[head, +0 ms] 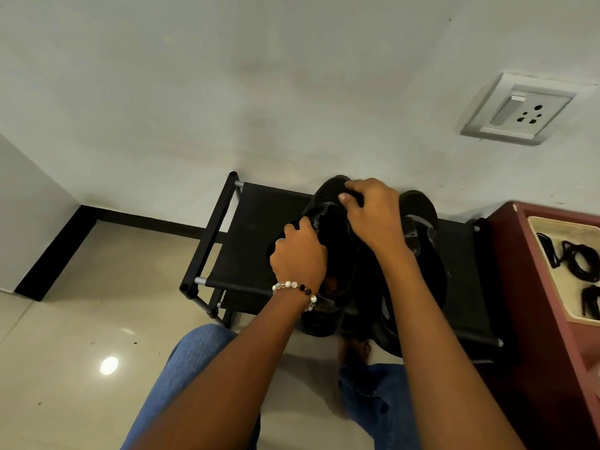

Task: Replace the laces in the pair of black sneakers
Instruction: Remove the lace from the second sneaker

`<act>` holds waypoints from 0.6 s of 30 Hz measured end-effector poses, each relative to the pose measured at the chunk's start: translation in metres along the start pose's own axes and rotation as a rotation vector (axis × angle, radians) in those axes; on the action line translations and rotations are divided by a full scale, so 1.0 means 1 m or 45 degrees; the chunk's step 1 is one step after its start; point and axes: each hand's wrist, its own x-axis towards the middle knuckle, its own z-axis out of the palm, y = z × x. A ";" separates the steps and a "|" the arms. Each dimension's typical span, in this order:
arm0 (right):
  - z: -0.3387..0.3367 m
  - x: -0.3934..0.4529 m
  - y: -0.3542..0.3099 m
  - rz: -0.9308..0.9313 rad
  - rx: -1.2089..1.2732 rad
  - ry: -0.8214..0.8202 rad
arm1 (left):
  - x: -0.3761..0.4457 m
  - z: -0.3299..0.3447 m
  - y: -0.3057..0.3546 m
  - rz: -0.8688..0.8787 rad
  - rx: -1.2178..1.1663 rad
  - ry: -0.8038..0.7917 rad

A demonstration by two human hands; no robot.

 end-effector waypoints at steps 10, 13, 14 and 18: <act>0.029 0.001 0.001 0.115 -0.179 -0.136 | 0.003 0.002 -0.003 -0.012 -0.034 0.016; 0.015 -0.003 -0.004 0.372 0.386 -0.089 | 0.003 0.002 -0.002 -0.010 -0.017 0.023; 0.006 -0.004 -0.009 0.474 0.651 -0.077 | 0.003 0.002 -0.002 -0.013 -0.009 0.021; -0.040 -0.004 -0.016 0.459 1.517 0.045 | 0.001 0.001 -0.001 -0.013 0.013 0.012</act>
